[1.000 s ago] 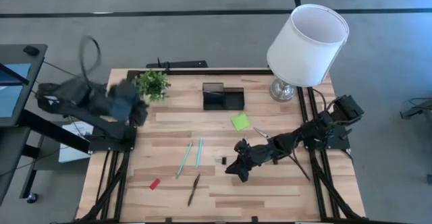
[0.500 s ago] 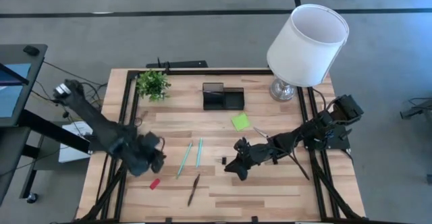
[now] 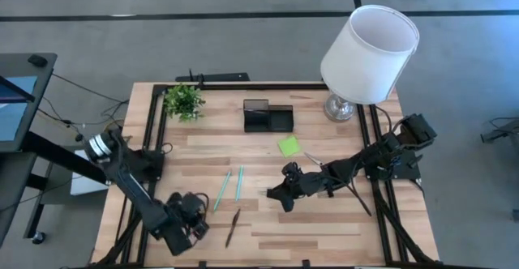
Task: Pick and place office supplies into organizer
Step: Put the left blue pencil into the black desk organizer
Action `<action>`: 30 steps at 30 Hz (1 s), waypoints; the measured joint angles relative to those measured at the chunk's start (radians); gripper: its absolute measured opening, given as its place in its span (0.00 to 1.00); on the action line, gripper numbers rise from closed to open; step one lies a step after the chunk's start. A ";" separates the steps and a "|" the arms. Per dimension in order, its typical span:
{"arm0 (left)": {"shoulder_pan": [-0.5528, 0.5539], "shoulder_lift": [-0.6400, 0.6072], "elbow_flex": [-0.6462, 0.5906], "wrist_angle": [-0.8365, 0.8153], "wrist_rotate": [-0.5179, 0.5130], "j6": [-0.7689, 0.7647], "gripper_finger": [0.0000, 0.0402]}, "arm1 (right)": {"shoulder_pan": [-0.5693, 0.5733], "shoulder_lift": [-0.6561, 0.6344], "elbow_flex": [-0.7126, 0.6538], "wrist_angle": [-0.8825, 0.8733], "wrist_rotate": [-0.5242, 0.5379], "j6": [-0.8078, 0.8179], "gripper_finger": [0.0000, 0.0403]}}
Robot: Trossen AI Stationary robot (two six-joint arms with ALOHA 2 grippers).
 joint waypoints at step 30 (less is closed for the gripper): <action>0.011 0.136 0.059 0.020 -0.116 -0.036 0.27 | -0.005 0.000 0.000 0.001 0.000 0.001 0.23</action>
